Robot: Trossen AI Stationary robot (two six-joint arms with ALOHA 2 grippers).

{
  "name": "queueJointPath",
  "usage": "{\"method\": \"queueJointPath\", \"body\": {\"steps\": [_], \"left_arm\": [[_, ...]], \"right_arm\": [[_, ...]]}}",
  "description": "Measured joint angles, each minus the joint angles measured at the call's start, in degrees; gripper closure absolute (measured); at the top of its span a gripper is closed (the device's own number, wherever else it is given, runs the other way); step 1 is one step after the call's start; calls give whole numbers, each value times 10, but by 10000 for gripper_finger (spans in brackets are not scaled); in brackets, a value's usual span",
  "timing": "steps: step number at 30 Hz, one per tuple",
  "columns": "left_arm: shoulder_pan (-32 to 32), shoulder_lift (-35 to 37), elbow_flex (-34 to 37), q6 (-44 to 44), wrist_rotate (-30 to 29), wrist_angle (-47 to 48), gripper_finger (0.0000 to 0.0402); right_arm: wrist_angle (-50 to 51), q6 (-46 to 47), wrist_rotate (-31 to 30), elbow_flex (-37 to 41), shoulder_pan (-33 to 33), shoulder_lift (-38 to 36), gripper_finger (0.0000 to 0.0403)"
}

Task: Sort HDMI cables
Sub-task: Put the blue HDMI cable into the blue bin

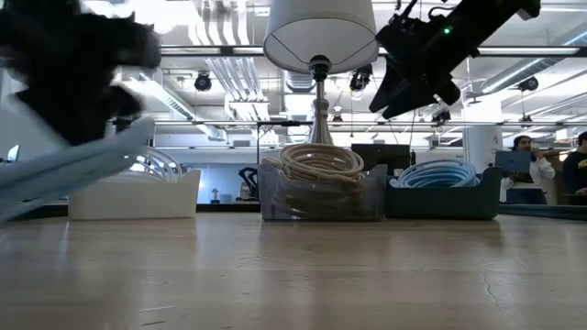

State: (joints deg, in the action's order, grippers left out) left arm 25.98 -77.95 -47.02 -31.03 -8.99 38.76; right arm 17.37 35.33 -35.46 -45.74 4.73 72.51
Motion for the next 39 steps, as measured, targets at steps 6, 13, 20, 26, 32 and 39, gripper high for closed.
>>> {"method": "queueJointPath", "body": {"steps": [6, 13, 20, 26, 32, 39], "left_arm": [[-1, 1, -81, 27, -262, 2, 374], [-13, 1, -121, 23, -361, -43, 372], [-49, -2, -117, 22, -395, -109, 371], [-77, -11, -117, 77, -435, -226, 370], [-89, -49, -117, 187, -452, -357, 370], [-108, -91, -122, 205, -449, -383, 369]], "right_arm": [[-2, 5, 58, 1, 5, 0, 211], [-54, -21, 60, 5, 51, 0, 211], [-152, -87, 111, 7, 103, 0, 211], [-199, -95, 115, 8, 113, 0, 211], [-202, -95, 111, 9, 107, 0, 211], [-202, -99, 110, 10, 106, 0, 211]]}}
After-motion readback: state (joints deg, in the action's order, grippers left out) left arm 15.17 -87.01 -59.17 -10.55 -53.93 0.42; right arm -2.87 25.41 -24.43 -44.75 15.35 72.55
